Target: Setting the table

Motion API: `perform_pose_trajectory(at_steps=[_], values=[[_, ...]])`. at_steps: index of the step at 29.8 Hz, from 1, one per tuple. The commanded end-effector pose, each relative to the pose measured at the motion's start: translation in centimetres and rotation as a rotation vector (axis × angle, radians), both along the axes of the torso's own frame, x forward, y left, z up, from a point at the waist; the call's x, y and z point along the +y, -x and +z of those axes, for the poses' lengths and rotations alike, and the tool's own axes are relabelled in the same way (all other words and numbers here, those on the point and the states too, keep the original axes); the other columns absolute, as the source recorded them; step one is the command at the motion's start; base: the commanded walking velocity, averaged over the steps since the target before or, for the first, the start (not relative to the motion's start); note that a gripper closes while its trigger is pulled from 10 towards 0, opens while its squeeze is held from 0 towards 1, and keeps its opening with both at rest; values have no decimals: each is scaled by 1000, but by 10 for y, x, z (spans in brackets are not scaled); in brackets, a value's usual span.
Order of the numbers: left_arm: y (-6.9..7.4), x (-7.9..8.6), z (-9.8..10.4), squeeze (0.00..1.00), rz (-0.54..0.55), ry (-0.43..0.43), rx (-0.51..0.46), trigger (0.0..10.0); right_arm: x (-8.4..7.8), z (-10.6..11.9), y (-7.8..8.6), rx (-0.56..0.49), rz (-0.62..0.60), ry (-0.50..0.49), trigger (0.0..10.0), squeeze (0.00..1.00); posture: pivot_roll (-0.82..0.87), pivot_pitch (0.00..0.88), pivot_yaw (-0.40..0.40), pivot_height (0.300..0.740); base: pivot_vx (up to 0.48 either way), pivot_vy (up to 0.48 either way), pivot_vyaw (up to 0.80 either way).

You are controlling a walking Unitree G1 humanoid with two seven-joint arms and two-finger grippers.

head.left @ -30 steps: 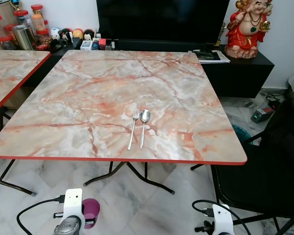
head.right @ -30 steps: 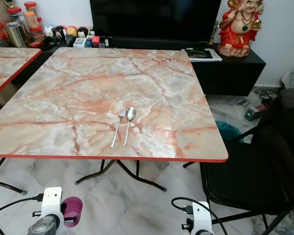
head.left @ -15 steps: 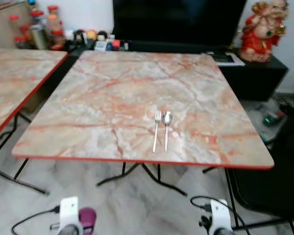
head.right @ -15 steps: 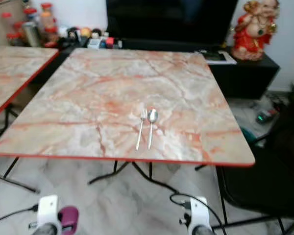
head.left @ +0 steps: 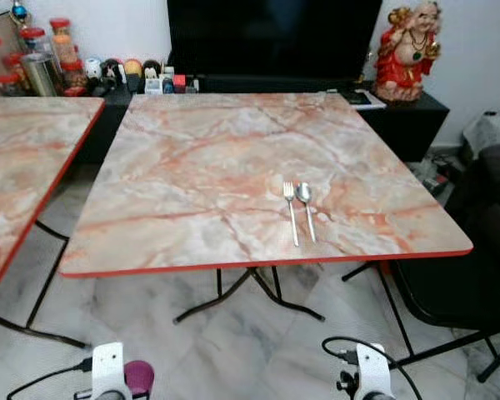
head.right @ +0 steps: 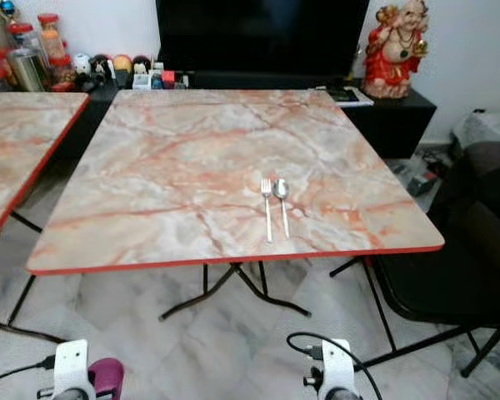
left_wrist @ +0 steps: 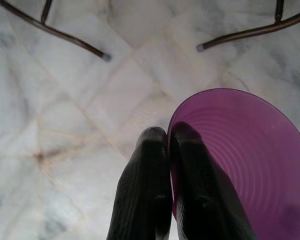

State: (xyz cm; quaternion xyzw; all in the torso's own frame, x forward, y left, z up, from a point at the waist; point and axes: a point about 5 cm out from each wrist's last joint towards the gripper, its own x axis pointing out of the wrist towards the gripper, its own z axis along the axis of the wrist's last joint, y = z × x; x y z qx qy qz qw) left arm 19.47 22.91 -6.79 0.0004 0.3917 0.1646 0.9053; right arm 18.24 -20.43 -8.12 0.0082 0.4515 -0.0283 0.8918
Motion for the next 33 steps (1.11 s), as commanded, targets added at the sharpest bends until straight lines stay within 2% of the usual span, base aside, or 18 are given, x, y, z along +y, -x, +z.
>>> perform_pose_trajectory(at_steps=[1, 14, 19, 24, 33], values=[[0, -2, -1, 0, 12, 12, 5, 10000, -2, 1, -1, -6, -8, 3, 10000, 0, 49, 0, -34, 728, 0, 480, 0], [17, 2, -9, 0, 27, 25, 70, 10000, -3, 1, -1, -5, 18, 15, 10000, 0, 55, 0, -38, 728, 0, 480, 0], [20, 2, -11, 0, 27, 27, 77, 10000, -4, 1, -1, -3, 32, 46, 10000, 0, 55, 0, -36, 728, 0, 480, 85], [22, 2, -12, 0, 27, 28, 84, 10000, -4, 1, 0, -7, -5, 27, 10000, 0, 53, 0, -33, 728, 0, 480, 225], [25, 0, -14, 0, 23, 31, 95, 10000, -4, 1, 0, 0, 37, 49, 10000, 0, 59, 0, -34, 728, 0, 480, 110]])
